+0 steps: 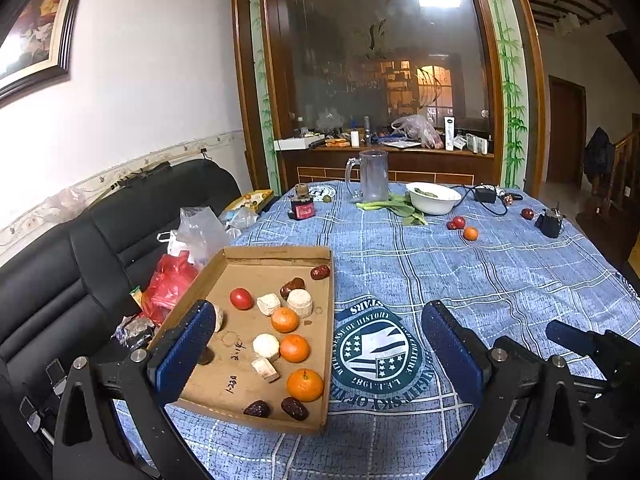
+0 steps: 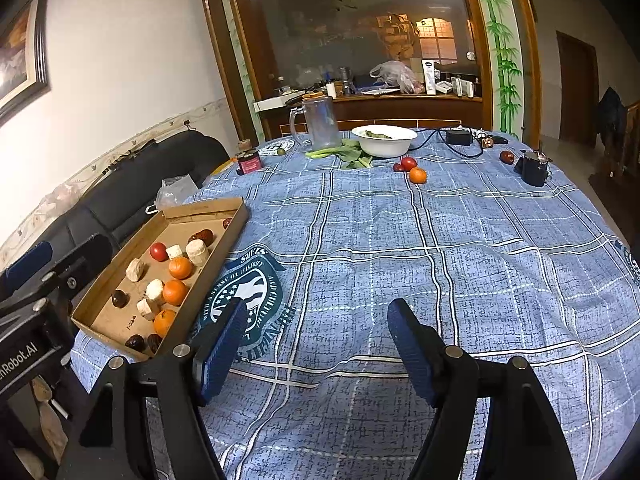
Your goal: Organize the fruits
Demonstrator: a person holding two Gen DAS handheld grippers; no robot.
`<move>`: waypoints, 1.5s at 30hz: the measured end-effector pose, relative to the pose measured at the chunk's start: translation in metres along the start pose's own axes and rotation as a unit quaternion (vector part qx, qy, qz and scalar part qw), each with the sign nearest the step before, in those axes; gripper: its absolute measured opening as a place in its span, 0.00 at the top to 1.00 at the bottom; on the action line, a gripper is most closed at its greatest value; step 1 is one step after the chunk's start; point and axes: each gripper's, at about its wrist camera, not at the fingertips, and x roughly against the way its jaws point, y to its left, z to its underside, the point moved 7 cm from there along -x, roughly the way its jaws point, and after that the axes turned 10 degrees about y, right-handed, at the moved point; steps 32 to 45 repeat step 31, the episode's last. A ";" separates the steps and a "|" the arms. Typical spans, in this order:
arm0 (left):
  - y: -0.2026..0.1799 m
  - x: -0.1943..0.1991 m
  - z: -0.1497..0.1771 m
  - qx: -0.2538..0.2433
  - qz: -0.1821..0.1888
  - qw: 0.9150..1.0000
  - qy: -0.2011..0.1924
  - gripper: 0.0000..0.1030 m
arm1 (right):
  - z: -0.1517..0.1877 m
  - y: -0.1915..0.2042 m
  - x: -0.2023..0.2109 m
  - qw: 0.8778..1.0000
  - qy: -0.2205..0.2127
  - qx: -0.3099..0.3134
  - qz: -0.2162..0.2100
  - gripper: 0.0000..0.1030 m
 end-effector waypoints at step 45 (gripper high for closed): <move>0.022 -0.042 0.040 0.045 0.002 0.994 0.096 0.00 | 0.013 0.034 -0.021 0.998 0.027 0.048 0.004 0.20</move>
